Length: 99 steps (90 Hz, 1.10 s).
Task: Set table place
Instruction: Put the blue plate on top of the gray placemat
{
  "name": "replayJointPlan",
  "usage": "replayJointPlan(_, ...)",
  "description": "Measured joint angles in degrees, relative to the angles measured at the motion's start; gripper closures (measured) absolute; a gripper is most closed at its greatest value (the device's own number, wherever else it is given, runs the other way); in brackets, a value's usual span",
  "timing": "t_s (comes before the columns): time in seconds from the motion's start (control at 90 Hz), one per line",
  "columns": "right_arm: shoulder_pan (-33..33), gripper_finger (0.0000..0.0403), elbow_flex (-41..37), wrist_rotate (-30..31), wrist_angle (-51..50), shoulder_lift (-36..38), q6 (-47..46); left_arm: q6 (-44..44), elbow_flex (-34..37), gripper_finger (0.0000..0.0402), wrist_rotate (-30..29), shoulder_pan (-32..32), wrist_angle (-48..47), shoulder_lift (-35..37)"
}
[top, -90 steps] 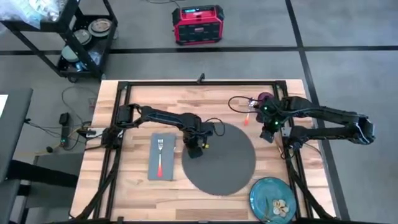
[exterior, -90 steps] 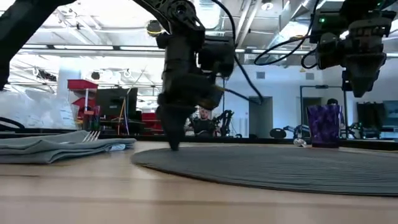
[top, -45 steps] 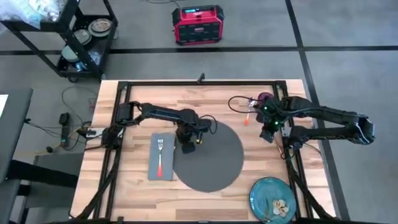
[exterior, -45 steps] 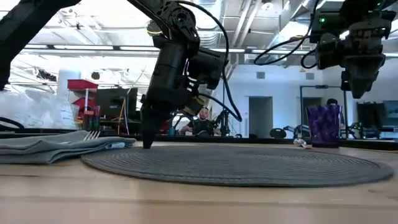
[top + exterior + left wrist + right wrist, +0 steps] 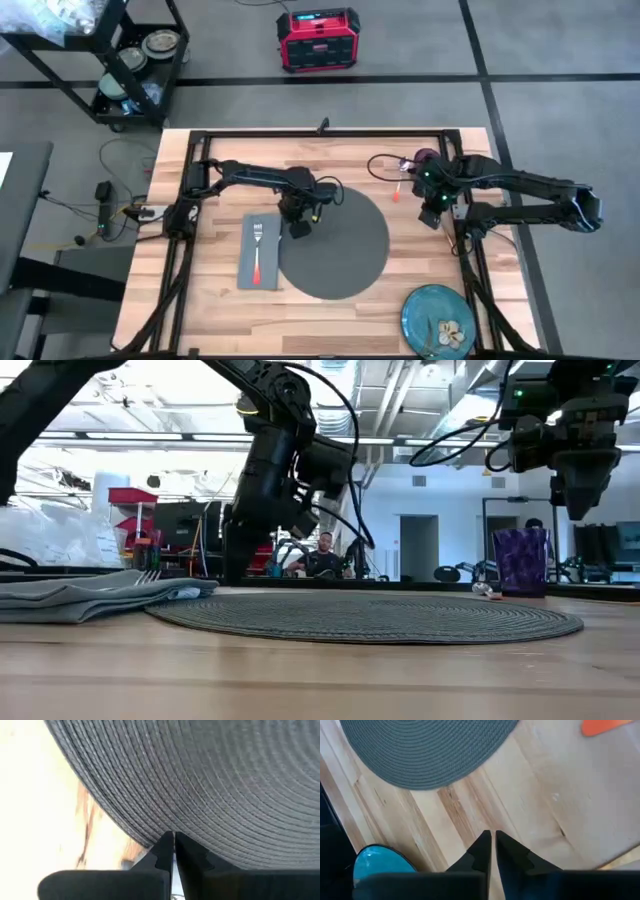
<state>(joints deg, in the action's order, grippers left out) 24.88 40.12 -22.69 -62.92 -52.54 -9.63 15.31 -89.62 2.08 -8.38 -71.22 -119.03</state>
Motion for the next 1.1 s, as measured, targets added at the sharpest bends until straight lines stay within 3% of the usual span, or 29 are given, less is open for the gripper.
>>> replayJointPlan(0.167, -0.04, 0.0321, -0.23, -3.50, -4.45, 3.32, -1.00, -0.63, -0.02, 0.0401, 5.12, 0.17, 5.97, 4.07)
replayJointPlan(0.356, -1.74, 0.0297, -2.81, -11.54, -6.68, 10.66, -5.02, 0.70, -0.13, 0.0401, 16.05, 1.43, 25.76, 9.57)
replayJointPlan(0.633, -10.86, 0.0296, -8.19, -16.98, -6.26, 19.80, -10.90, 17.28, -0.22, 0.0401, 17.24, 6.11, 47.09, 12.08)
replayJointPlan(0.767, -16.78, 0.0296, -8.79, -16.67, -4.50, 19.69, -13.96, 24.37, -0.22, 0.0401, 13.49, 9.82, 52.42, 12.08)
replayJointPlan(0.944, -26.27, 0.0296, -7.38, -17.07, -0.80, 18.51, -20.02, 31.89, -0.20, 0.0401, 0.76, 13.96, 57.78, 11.85)
replayJointPlan(1.1, -30.69, 0.0296, -3.17, -12.46, 7.80, 19.07, -24.27, 43.47, -0.44, 0.0401, -2.09, 16.69, 70.06, 4.10)
